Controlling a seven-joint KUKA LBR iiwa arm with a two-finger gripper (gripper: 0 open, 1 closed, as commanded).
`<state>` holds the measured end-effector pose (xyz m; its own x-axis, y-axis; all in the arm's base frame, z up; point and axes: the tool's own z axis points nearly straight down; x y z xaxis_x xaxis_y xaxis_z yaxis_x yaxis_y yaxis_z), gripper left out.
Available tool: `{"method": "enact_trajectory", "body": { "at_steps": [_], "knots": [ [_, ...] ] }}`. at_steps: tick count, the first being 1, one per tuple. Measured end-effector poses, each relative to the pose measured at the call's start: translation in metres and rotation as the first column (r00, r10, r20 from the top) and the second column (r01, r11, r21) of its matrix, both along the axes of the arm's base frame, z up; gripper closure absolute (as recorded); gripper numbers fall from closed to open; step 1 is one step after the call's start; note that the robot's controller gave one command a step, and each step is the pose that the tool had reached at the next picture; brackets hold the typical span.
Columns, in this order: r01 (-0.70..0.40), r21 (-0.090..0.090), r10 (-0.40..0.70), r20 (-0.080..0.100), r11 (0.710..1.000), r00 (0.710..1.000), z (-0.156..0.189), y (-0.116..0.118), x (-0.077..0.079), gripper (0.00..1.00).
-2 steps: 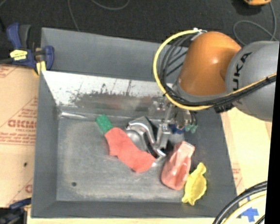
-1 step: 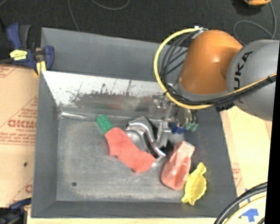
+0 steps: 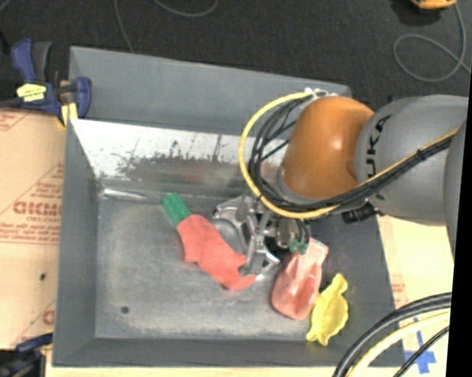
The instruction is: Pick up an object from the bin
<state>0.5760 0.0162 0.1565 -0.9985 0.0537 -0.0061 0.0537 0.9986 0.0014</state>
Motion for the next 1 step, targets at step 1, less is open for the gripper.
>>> {"method": "enact_trajectory", "body": {
  "at_steps": [1],
  "knots": [
    [0.058,0.0,-0.058,-0.007,0.998,0.998,-0.0036,0.0399,-0.057,0.0]
  ]
}}
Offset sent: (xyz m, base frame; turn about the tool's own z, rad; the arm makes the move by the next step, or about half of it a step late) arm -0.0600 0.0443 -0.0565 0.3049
